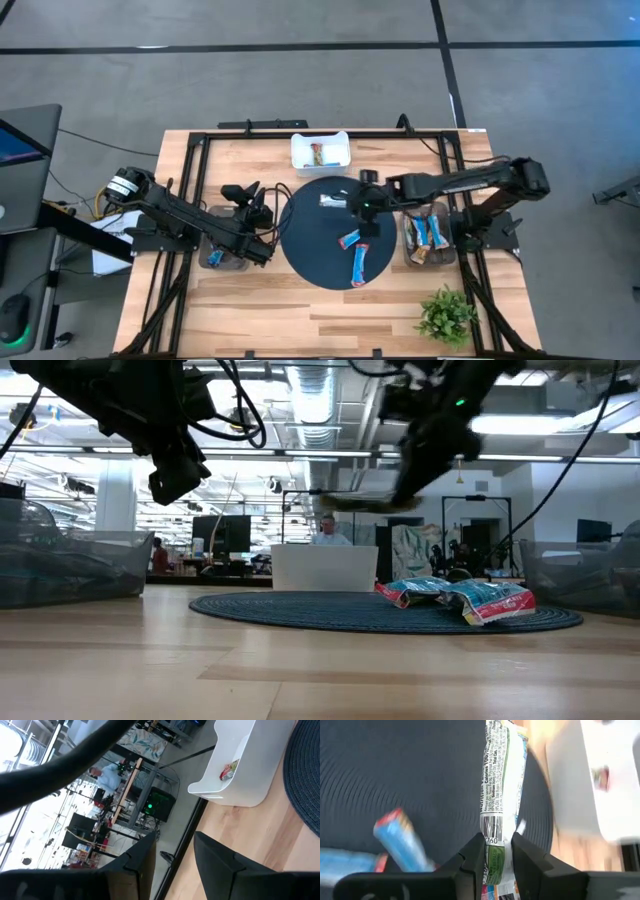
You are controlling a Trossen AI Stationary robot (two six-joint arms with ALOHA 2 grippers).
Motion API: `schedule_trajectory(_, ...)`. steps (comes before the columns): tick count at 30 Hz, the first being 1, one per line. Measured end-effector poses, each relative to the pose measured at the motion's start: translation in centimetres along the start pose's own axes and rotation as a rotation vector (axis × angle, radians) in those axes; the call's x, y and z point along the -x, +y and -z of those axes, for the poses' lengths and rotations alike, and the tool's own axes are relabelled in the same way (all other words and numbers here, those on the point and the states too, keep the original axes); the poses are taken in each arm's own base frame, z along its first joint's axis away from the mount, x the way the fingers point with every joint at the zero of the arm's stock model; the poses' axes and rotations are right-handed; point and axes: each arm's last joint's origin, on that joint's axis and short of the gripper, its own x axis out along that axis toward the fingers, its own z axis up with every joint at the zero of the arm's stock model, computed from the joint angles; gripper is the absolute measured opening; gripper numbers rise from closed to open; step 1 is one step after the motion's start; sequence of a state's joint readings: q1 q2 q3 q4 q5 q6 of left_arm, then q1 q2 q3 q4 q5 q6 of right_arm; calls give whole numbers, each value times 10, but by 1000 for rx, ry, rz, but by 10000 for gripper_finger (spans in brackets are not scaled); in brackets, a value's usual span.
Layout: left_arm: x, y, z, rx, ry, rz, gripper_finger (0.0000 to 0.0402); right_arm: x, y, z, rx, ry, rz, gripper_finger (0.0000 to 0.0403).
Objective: Pick and place Granola Bars by type
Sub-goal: Put the orange granola bar into the right black bin
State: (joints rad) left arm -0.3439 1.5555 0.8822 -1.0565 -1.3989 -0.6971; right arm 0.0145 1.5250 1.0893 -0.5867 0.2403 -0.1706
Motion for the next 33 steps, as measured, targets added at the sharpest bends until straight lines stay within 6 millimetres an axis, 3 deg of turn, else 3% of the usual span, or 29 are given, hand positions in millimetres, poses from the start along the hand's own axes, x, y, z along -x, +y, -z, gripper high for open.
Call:
schedule_trajectory(9, 0, 1, -1, -4, -17, -22, 128, 45, 29, 23, -124, 140, 15, 71)
schedule_trajectory(23, 0, 4, -3, -7, -105, -132, 128, 77, 83, 70, -394, 466, 142, 71)
schedule_trajectory(33, -8, 4, -4, 16, -63, -130, 128, 107, 114, 96, -567, 511, 304, 71)
